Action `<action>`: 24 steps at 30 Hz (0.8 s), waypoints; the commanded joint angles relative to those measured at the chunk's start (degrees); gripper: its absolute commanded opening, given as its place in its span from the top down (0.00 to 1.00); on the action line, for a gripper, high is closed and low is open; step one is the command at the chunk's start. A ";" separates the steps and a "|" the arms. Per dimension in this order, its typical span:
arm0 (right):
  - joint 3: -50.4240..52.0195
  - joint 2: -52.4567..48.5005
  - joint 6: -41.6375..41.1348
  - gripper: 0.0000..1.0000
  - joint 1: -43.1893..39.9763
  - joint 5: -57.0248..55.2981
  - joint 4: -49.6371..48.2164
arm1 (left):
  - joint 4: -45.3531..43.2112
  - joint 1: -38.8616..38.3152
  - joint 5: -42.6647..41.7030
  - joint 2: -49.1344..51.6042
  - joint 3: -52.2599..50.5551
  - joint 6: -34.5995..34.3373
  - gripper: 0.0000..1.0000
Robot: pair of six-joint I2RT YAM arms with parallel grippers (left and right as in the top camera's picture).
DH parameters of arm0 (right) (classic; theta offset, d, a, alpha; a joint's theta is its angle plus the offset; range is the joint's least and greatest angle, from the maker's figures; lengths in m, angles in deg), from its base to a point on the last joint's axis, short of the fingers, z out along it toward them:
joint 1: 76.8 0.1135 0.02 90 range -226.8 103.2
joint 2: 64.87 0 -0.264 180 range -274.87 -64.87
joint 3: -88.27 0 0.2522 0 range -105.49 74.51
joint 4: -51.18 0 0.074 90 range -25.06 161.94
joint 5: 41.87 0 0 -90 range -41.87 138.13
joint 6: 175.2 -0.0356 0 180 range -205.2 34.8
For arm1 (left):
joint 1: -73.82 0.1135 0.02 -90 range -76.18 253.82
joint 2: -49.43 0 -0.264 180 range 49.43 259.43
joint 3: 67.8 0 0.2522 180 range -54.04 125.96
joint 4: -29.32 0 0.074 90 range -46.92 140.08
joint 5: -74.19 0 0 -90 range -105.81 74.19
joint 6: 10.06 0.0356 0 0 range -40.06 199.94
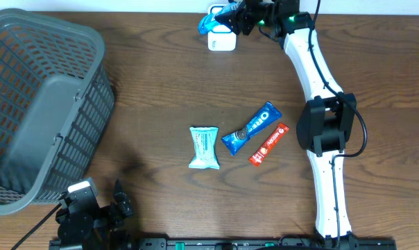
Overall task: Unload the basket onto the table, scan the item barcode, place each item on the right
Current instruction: 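Hold the bottle in front of the white scanner with the right gripper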
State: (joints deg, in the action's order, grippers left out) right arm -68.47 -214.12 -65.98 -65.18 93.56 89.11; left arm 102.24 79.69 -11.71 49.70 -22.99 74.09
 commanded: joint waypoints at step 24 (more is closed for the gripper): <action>-1.44 -7.32 -1.05 0.79 -3.50 11.15 -10.29 | 0.09 -0.22 -0.68 -0.04 -0.20 -0.28 0.00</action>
State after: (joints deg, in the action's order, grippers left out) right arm -68.49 -219.32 -65.78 -66.88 103.48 79.75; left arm 102.26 79.69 -12.09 49.70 -22.99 74.09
